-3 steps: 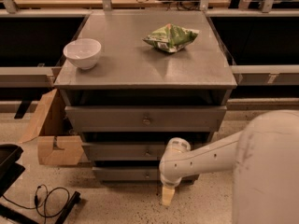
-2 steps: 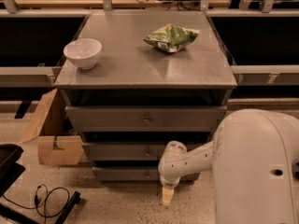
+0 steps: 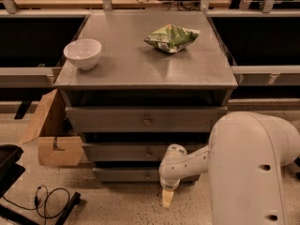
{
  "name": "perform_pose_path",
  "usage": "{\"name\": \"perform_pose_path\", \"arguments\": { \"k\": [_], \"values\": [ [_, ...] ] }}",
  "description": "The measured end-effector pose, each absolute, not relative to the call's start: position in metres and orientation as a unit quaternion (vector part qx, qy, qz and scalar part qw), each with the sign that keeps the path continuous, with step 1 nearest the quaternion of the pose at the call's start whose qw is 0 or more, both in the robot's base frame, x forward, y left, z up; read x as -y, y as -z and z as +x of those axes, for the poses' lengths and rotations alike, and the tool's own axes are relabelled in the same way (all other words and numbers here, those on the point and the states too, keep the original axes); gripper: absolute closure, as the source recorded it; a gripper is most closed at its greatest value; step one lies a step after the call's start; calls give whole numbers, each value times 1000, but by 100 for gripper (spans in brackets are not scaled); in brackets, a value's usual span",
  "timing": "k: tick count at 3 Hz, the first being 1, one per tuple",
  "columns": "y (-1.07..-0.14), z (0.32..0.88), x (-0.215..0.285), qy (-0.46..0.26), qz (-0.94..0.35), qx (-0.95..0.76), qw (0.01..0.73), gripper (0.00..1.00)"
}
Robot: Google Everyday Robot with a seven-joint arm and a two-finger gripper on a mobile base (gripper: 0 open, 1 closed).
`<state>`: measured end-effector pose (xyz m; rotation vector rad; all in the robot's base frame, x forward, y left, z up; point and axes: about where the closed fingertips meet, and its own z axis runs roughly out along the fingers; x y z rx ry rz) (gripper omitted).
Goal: Open bottom drawer
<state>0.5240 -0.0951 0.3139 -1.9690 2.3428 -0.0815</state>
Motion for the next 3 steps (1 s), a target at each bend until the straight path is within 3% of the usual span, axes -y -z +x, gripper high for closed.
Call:
{"name": "perform_pose_path", "arguments": {
  "k": [1, 3],
  "values": [
    [-271, 529, 93, 19, -654, -755, 48, 0],
    [-221, 570, 98, 68, -669, -734, 91, 0]
  ]
}}
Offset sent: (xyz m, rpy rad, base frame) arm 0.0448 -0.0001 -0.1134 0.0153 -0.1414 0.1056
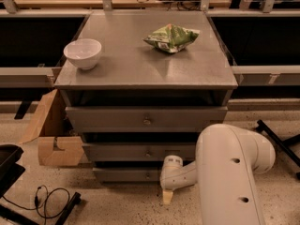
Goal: Open bottom drawer
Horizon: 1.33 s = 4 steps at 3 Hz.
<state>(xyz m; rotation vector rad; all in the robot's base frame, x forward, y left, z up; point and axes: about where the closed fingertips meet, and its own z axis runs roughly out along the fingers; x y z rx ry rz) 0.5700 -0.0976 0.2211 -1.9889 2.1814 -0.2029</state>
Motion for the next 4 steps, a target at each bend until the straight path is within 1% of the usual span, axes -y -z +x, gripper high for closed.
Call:
{"name": "perform_pose_path", "arguments": {
  "k": [1, 3, 4],
  "values": [
    [-211, 584, 99, 92, -671, -730, 92, 0],
    [-184, 607, 104, 102, -664, -736, 80, 0],
    [-171, 618, 106, 90, -656, -746, 70, 24]
  ]
}}
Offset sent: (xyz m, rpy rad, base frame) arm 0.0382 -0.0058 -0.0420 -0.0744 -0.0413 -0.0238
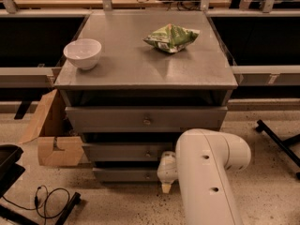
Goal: Open bottom drawer
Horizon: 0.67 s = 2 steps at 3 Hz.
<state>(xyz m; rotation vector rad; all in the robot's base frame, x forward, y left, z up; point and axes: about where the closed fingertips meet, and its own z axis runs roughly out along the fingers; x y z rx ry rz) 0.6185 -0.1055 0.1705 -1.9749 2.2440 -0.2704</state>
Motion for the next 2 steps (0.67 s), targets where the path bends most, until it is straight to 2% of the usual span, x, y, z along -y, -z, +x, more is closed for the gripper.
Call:
{"name": "perform_pose_path", "arguments": {
  "k": [1, 2],
  "values": [
    [-169, 621, 108, 80, -649, -755, 53, 47],
    [-174, 621, 108, 79, -647, -757, 51, 78]
  ]
}}
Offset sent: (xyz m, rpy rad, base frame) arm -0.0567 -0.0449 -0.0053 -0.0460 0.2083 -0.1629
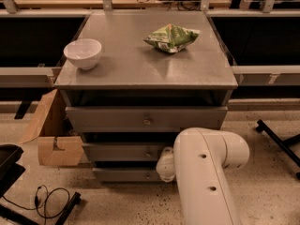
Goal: Open bottom drawer
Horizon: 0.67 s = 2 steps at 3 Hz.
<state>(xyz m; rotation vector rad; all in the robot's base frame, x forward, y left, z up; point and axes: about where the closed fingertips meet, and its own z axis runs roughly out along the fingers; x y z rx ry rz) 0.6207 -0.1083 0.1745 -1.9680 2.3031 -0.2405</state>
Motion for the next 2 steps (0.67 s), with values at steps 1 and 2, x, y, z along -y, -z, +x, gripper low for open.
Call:
{"name": "perform_pose_path", "arguments": {
  "k": [1, 2],
  "values": [
    [-179, 621, 108, 79, -647, -757, 51, 99],
    [-182, 621, 108, 79, -647, -757, 51, 100]
  ]
}}
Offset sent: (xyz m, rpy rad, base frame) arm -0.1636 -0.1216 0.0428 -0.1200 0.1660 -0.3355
